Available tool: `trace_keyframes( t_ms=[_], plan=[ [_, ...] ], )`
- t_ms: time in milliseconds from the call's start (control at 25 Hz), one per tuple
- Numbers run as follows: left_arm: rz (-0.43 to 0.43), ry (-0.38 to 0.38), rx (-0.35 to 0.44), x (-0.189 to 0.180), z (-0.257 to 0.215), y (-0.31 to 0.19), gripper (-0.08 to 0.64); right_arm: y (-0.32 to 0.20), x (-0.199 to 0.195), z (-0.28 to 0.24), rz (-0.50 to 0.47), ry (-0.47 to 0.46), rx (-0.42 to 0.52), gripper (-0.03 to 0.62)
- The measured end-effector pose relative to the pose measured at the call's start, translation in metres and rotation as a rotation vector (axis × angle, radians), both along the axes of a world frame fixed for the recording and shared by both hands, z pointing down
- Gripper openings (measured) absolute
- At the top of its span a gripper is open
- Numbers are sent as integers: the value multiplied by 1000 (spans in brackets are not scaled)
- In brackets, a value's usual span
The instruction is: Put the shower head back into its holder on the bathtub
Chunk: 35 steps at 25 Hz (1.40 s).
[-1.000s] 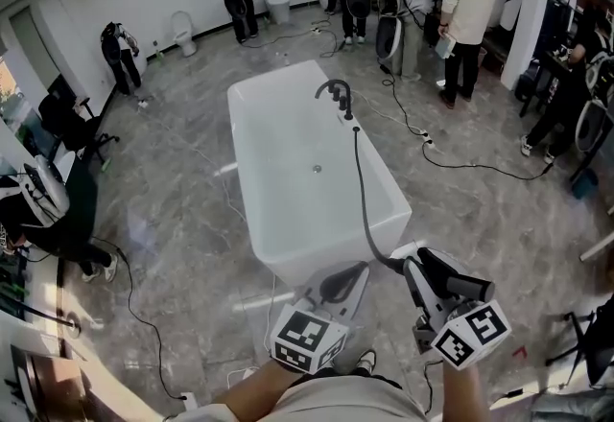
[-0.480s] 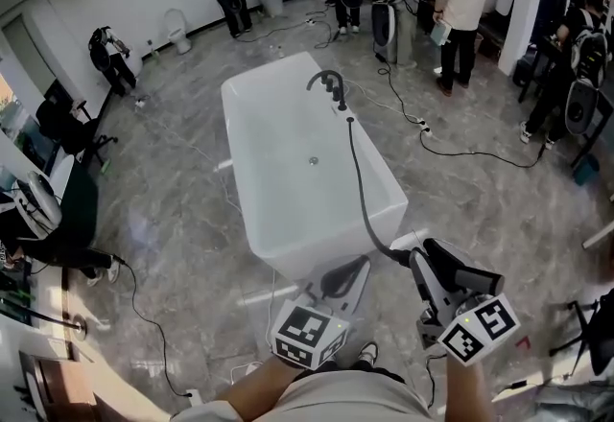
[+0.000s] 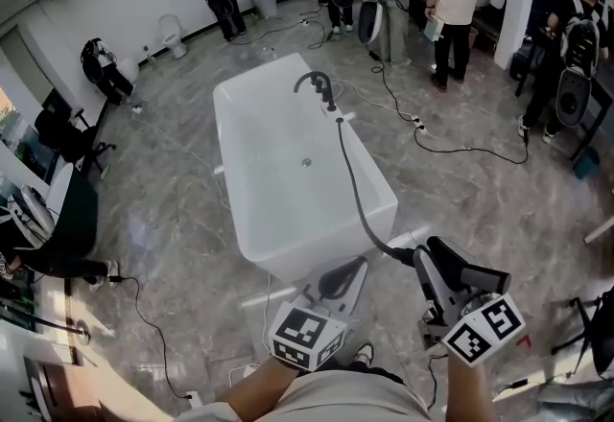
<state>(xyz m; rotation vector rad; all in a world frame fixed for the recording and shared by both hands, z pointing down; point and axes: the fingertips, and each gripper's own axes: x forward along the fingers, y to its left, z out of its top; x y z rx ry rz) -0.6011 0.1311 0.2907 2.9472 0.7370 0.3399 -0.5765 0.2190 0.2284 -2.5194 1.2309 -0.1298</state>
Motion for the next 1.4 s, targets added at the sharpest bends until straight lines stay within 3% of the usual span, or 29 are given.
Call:
trace_keyframes(
  t_ms=[480,1400],
  plan=[
    [46,-26,3,40,7,24,5,31,37,7,55,-42,25,115],
    [179,-13,-20,236,9,-30,5,-8,209,1,212,-44,19,115]
  ],
)
